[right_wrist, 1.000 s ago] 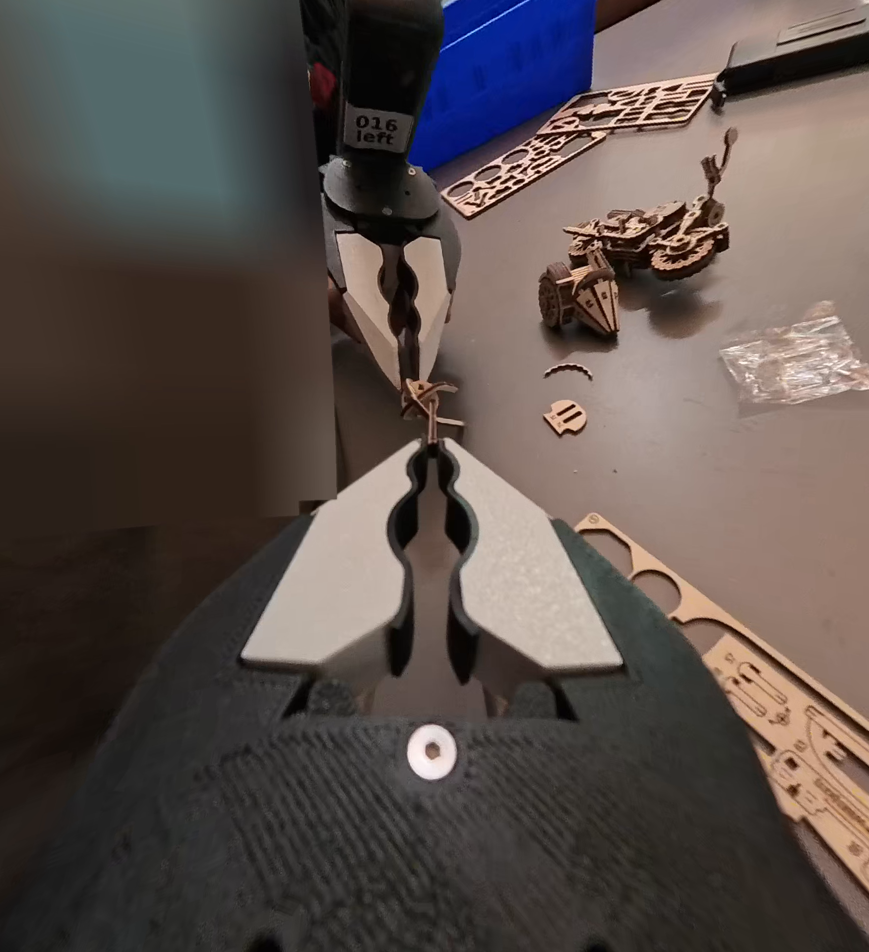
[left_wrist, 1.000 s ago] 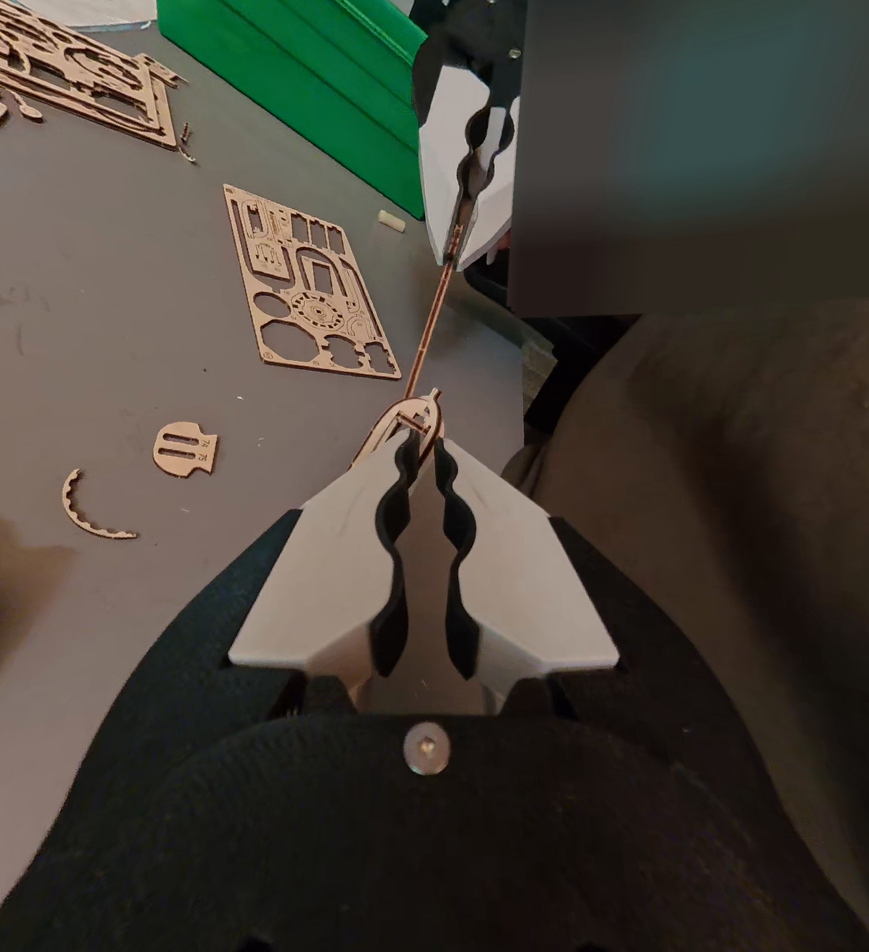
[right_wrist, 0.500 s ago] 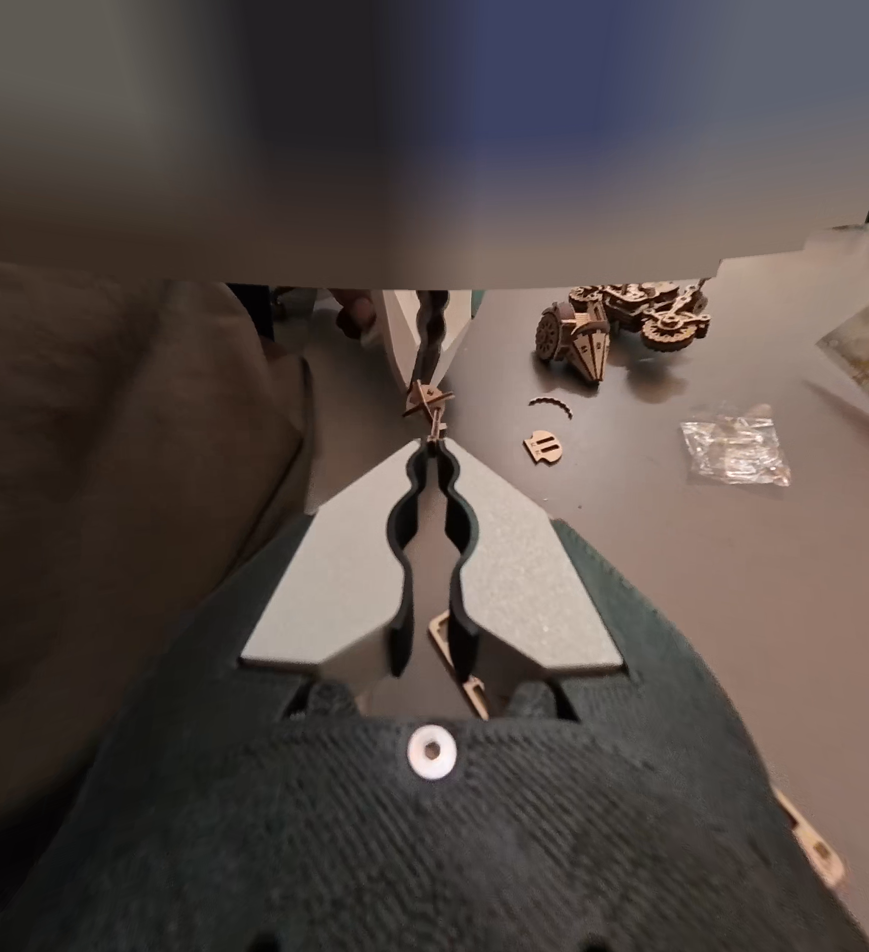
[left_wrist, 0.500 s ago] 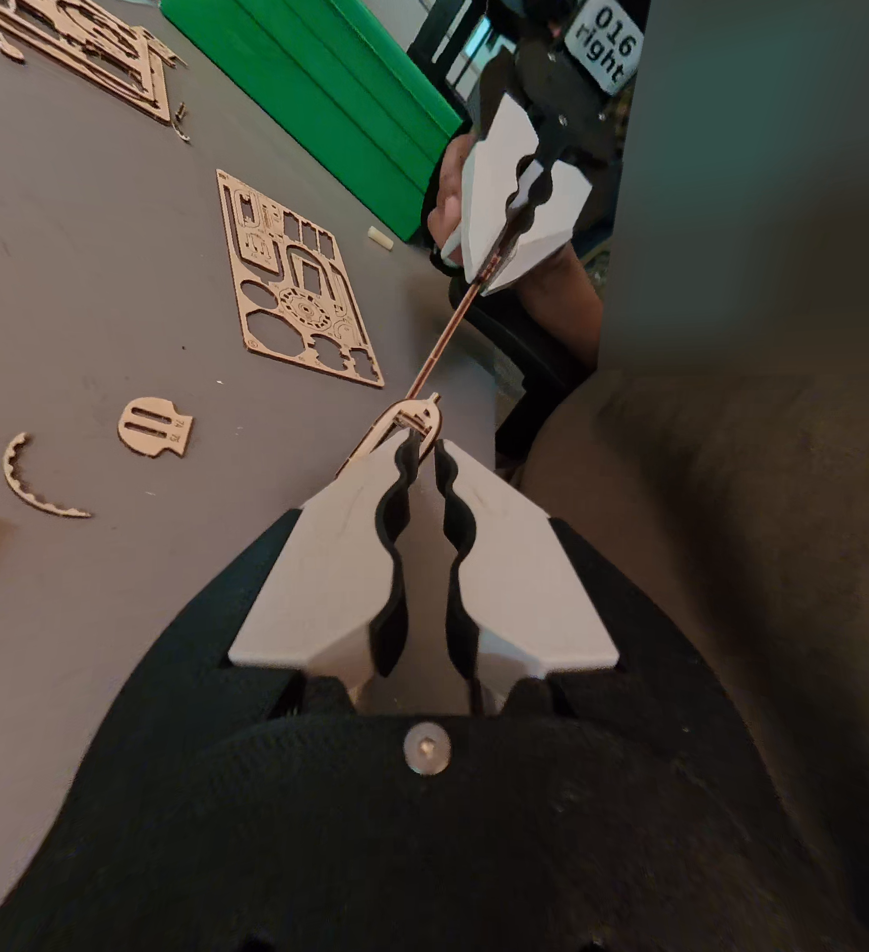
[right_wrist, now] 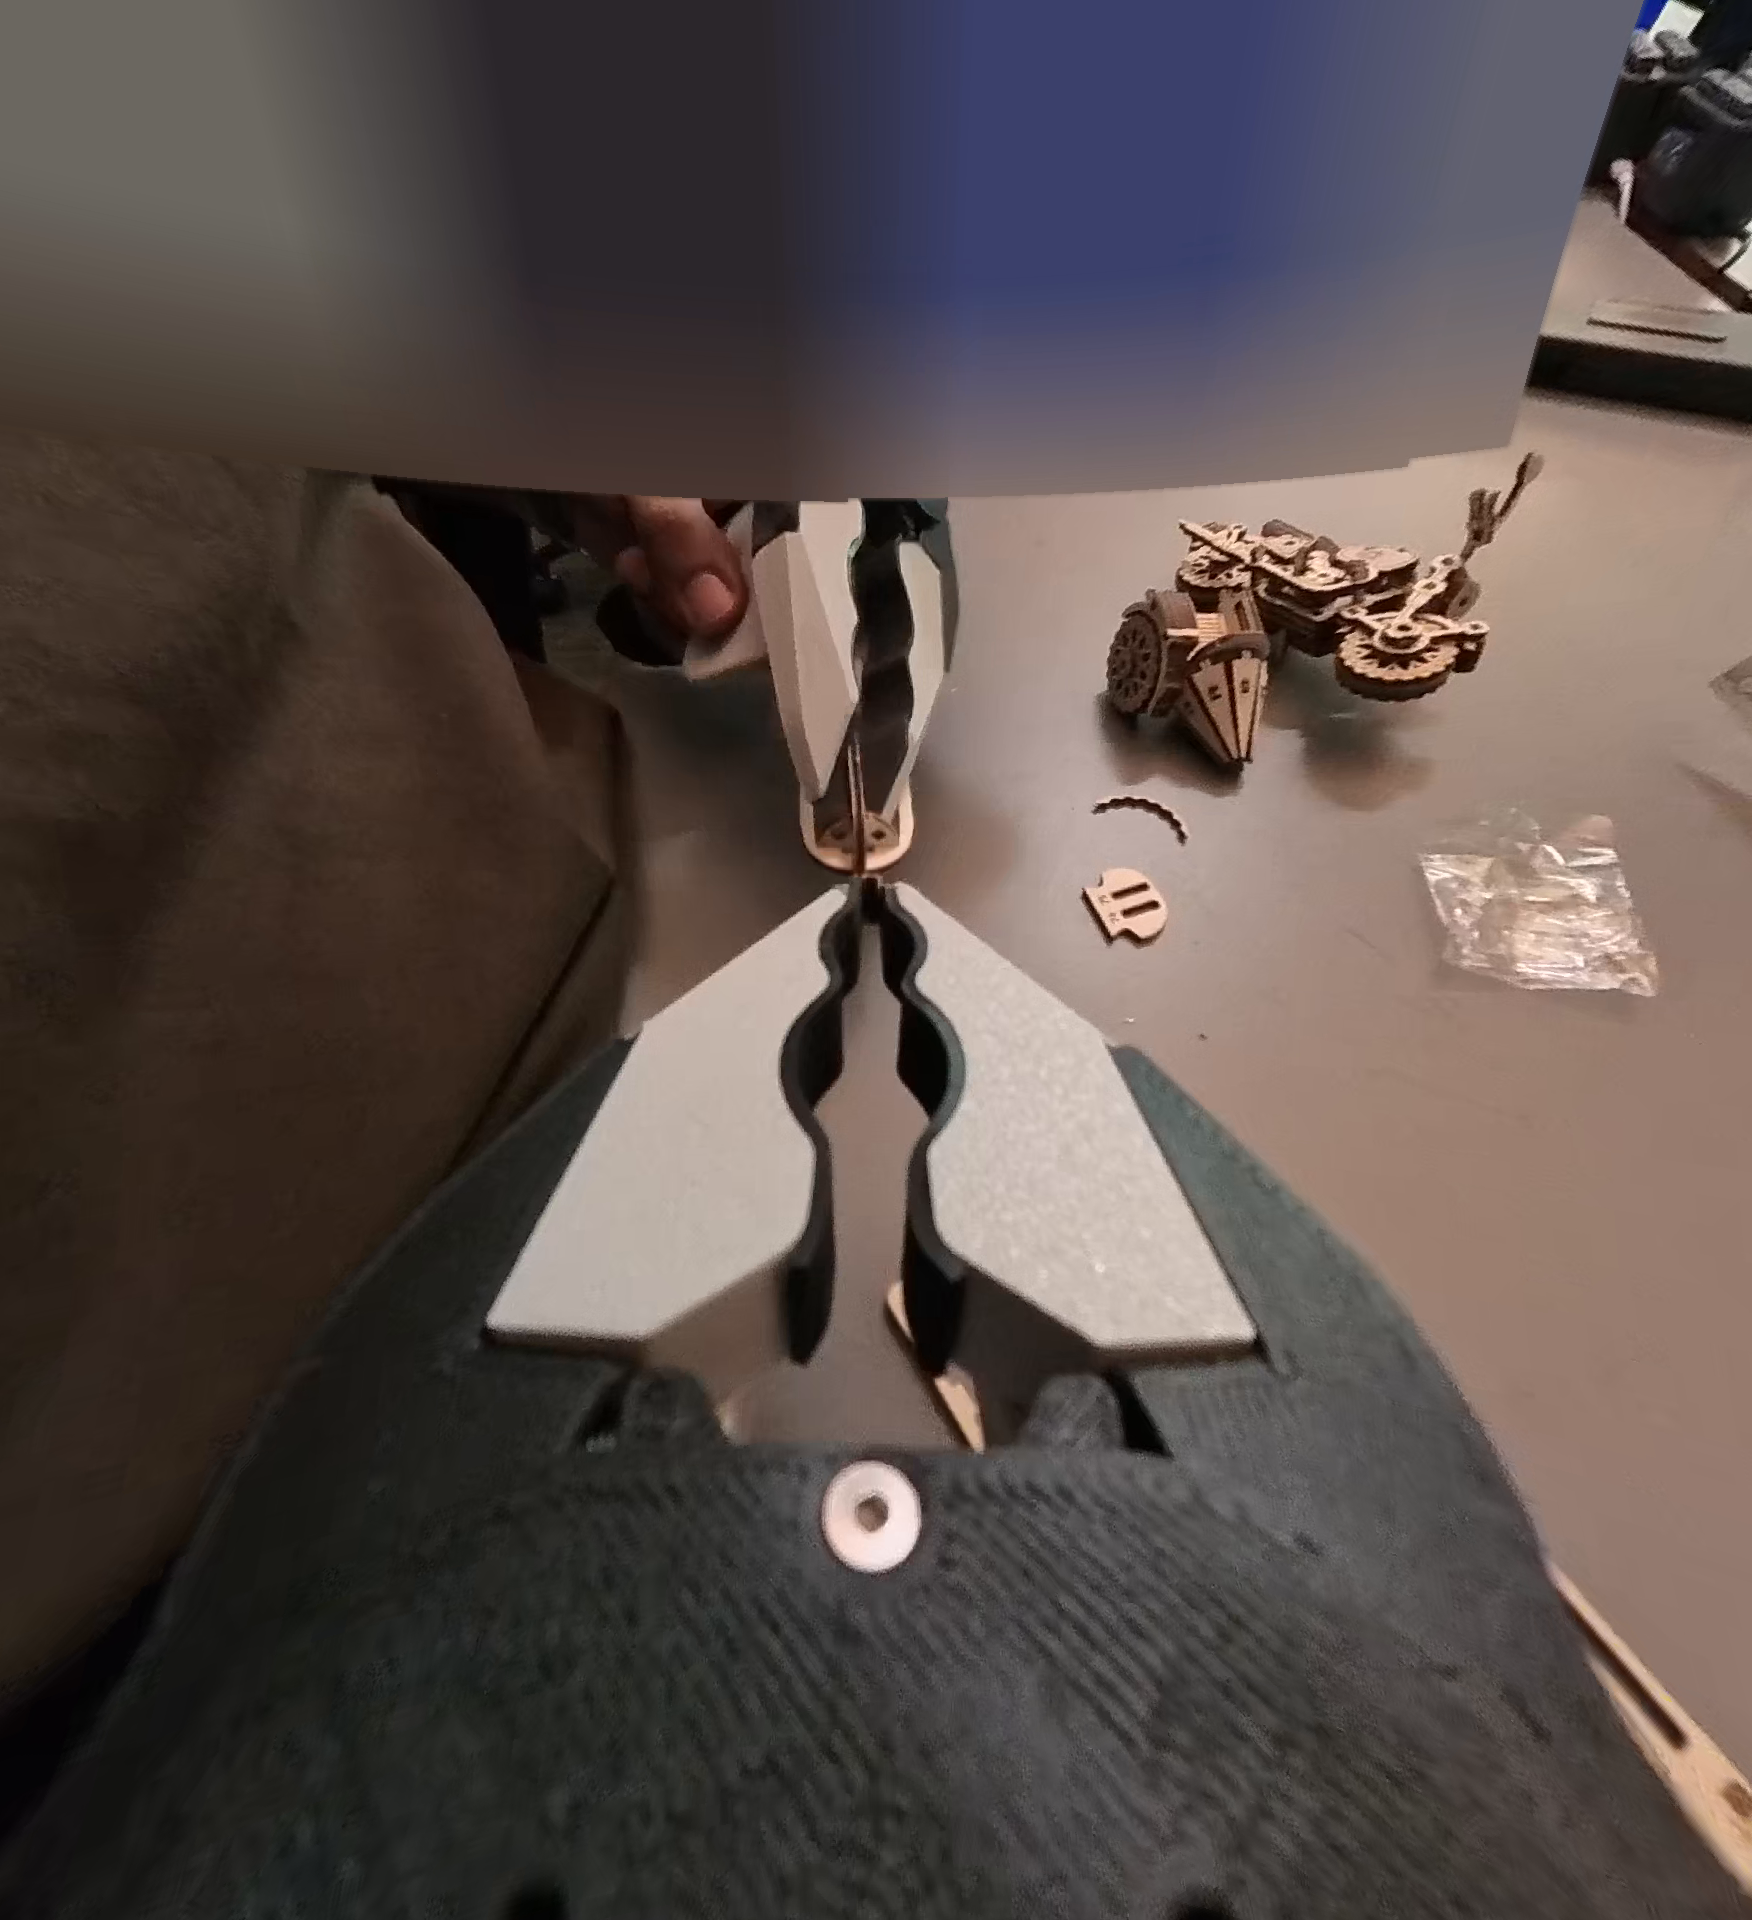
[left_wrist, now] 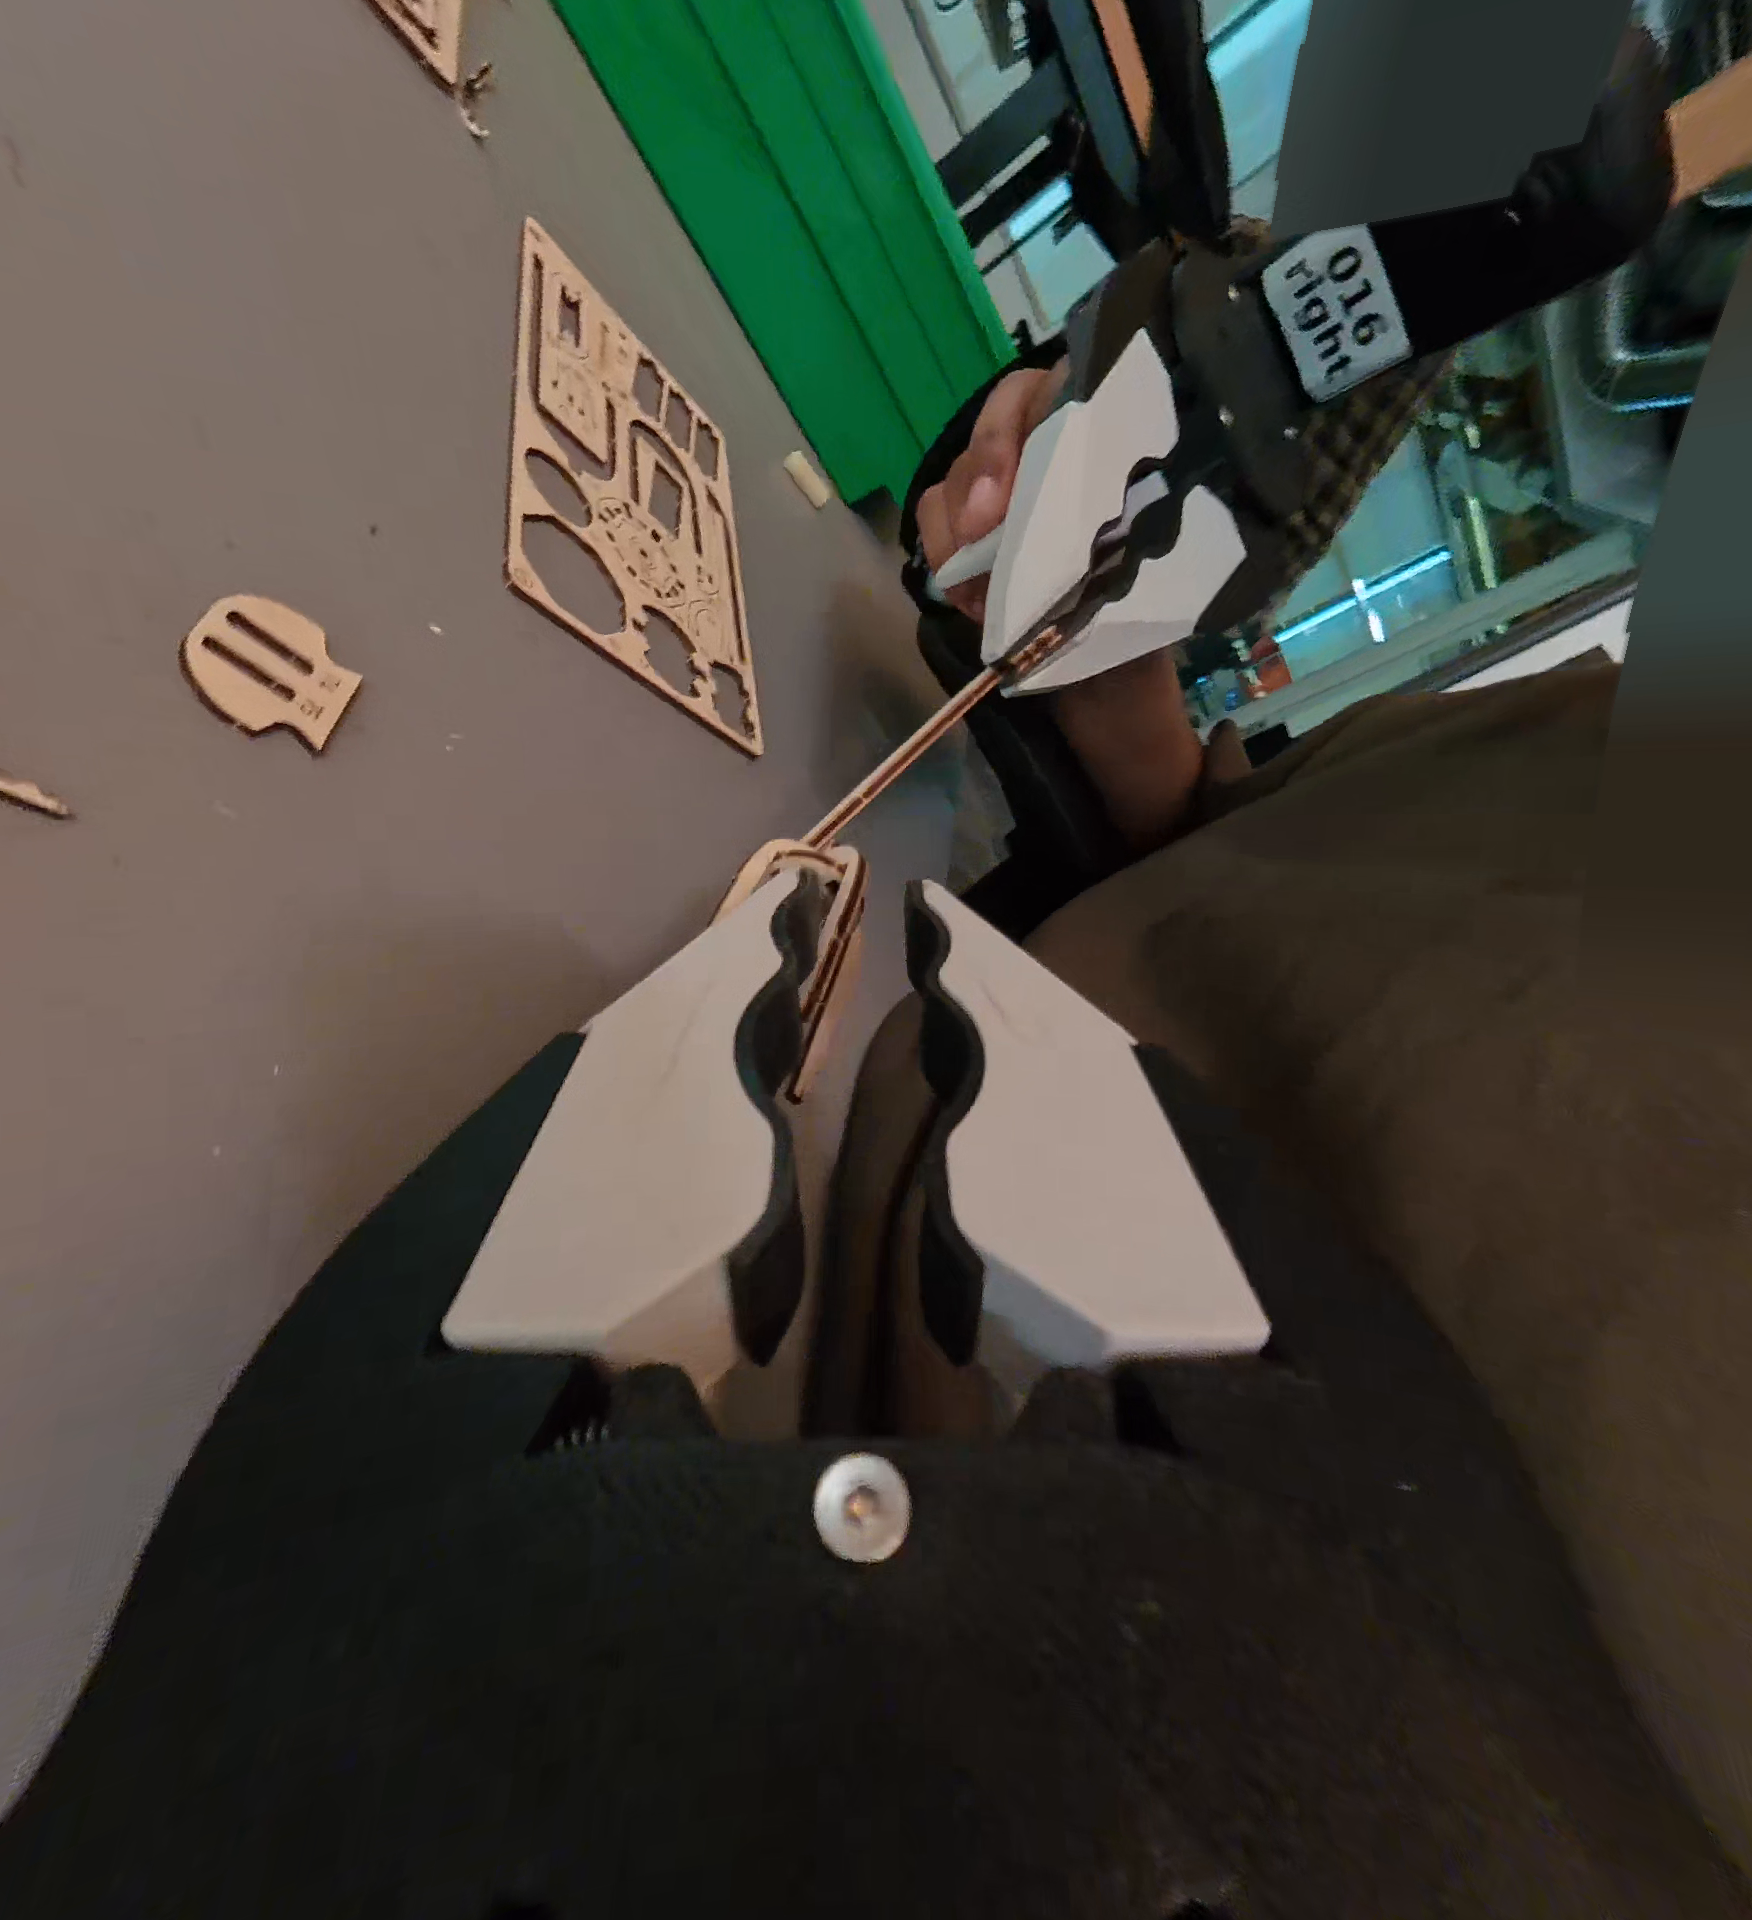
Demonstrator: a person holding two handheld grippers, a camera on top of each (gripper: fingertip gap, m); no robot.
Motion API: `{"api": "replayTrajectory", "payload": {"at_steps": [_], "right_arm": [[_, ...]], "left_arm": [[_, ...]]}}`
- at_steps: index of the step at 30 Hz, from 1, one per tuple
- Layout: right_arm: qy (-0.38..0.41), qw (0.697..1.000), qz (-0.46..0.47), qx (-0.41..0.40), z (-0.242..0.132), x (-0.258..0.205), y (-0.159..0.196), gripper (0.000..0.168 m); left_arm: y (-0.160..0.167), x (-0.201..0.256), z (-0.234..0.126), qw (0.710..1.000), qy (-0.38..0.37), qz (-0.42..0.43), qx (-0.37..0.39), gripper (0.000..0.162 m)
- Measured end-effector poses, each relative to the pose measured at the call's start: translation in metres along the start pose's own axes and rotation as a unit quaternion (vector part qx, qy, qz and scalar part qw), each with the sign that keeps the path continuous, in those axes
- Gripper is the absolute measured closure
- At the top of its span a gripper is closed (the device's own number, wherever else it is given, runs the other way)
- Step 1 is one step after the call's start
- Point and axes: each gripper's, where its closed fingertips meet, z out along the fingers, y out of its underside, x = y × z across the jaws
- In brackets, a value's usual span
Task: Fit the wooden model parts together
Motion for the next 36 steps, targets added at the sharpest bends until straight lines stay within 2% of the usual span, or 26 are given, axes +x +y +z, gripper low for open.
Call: {"api": "replayTrajectory", "payload": {"at_steps": [10,16,21,25,31,36], "right_arm": [[-0.026,0.999,0.032,-0.015,0.018,-0.012,0.004,0.167],[-0.021,0.999,0.039,-0.023,0.02,-0.012,0.006,0.167],[0.006,0.998,0.053,-0.016,0.01,0.0,0.004,0.167],[0.031,0.997,0.073,-0.001,0.001,0.01,0.0,0.167],[0.046,0.996,0.073,0.007,-0.008,0.012,-0.005,0.167],[0.053,0.997,0.059,0.009,-0.012,0.01,-0.008,0.167]], "left_arm": [[0.023,-0.017,-0.012,0.984,-0.154,0.049,-0.076,0.125],[0.035,-0.025,-0.02,0.955,-0.259,0.089,-0.111,0.114],[0.022,-0.026,-0.029,0.916,-0.362,0.158,-0.07,0.098],[0.02,-0.018,-0.026,0.895,-0.395,0.206,-0.035,0.106],[0.043,-0.024,-0.008,0.887,-0.403,0.202,-0.101,0.122],[0.046,-0.04,-0.016,0.876,-0.423,0.194,-0.126,0.127]]}}
